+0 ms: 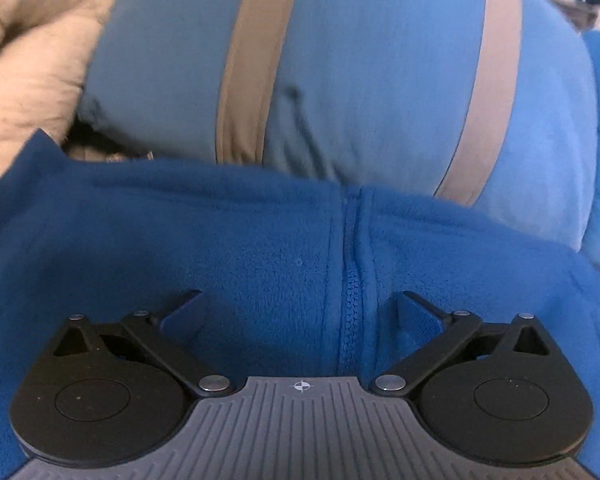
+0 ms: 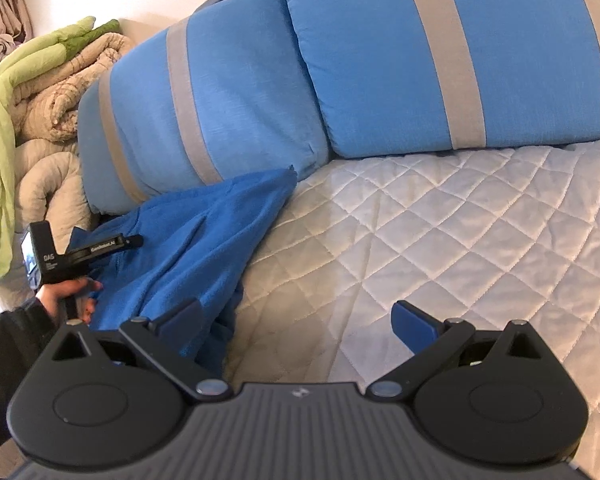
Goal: Fold clothes
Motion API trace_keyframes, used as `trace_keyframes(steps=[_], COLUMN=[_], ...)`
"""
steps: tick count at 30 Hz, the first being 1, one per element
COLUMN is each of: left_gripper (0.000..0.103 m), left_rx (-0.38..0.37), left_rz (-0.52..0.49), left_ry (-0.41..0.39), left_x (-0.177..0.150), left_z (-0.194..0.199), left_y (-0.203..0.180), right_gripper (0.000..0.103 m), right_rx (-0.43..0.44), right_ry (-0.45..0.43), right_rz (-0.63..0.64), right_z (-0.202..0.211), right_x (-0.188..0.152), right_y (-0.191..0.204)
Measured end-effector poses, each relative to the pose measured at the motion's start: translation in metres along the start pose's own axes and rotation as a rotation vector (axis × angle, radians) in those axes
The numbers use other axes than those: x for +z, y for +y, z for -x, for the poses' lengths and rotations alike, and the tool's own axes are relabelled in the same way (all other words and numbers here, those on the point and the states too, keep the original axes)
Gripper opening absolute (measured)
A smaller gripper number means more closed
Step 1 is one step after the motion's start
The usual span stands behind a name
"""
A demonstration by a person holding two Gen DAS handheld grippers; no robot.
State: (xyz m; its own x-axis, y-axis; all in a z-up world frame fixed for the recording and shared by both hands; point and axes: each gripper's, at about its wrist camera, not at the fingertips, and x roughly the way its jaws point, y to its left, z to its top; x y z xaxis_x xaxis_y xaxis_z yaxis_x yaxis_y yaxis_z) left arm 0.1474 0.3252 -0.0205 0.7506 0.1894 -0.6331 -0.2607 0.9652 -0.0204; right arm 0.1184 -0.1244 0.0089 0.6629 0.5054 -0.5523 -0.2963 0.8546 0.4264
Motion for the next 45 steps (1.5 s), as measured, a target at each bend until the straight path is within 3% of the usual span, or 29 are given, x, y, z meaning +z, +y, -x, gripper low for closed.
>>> trace_keyframes(steps=[5, 11, 18, 23, 28, 34, 38, 40, 45], left_gripper=[0.103, 0.103, 0.103, 0.103, 0.103, 0.103, 0.103, 0.103, 0.103], left_rx=[0.107, 0.116, 0.21, 0.148, 0.053, -0.067, -0.05, -0.001, -0.013], left_rz=[-0.149, -0.146, -0.214, -0.131, -0.096, -0.065, -0.118, -0.175, -0.165], left_ry=[0.04, 0.005, -0.034, -0.089, -0.116, -0.086, -0.035, -0.075, -0.072], left_x=[-0.002, -0.008, -0.003, 0.005, 0.016, 0.006, -0.028, -0.041, -0.043], left_z=[-0.005, 0.004, 0.026, 0.052, 0.066, 0.053, 0.025, 0.02, 0.014], left_y=[-0.023, -0.023, -0.044, -0.057, -0.096, -0.15, -0.182, -0.194, -0.192], right_gripper=[0.103, 0.103, 0.103, 0.103, 0.103, 0.103, 0.103, 0.103, 0.103], right_rx=[0.008, -0.017, -0.065, -0.073, -0.08, -0.094, -0.119, -0.139, -0.155], right_ry=[0.01, 0.026, 0.041, 0.04, 0.038, 0.039, 0.045, 0.053, 0.064], right_rz=[0.021, 0.034, 0.032, 0.018, 0.029, 0.013, 0.003, -0.001, -0.008], right_z=[-0.003, -0.004, -0.006, -0.003, 0.0, 0.002, 0.002, 0.0, -0.003], right_x=[0.0, -0.001, -0.003, -0.003, -0.003, -0.001, 0.0, 0.0, 0.002], right_y=[0.006, 0.007, 0.003, 0.001, 0.002, -0.001, -0.004, -0.005, -0.005])
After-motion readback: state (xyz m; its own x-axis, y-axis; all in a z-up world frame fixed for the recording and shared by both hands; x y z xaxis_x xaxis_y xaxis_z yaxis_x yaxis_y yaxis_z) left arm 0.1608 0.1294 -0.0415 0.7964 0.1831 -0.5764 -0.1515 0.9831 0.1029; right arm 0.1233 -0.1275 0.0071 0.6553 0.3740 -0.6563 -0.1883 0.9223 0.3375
